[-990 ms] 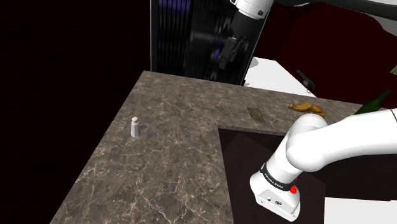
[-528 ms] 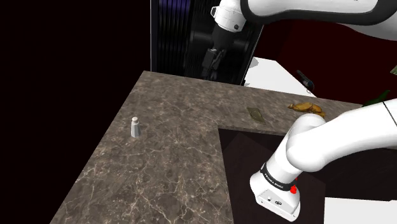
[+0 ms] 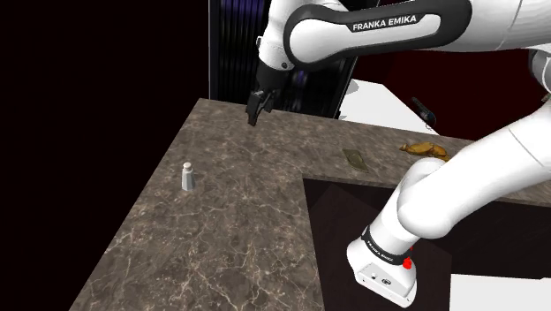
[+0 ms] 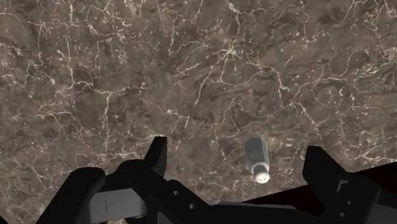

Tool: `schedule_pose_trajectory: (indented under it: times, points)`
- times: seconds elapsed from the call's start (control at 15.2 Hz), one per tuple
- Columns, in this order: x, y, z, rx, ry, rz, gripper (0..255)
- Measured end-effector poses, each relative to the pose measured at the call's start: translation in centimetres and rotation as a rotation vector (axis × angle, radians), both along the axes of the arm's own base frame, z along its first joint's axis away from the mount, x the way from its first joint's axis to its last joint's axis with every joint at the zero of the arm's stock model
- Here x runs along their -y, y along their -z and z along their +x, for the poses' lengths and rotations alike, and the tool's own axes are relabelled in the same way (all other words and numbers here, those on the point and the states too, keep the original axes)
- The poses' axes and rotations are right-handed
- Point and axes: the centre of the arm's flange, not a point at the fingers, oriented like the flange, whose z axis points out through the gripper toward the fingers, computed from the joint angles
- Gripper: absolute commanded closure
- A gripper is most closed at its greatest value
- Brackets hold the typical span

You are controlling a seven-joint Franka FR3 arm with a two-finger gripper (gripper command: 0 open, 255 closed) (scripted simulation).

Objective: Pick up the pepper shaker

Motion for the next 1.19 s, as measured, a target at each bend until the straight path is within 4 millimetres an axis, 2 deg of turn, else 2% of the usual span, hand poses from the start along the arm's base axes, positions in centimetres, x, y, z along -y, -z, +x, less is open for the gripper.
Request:
schedule_pose_trajectory:
  times: [1.19]
  points:
    - [-9.7, 16.3, 14.9, 0.004, -0.046, -0.020, 0]
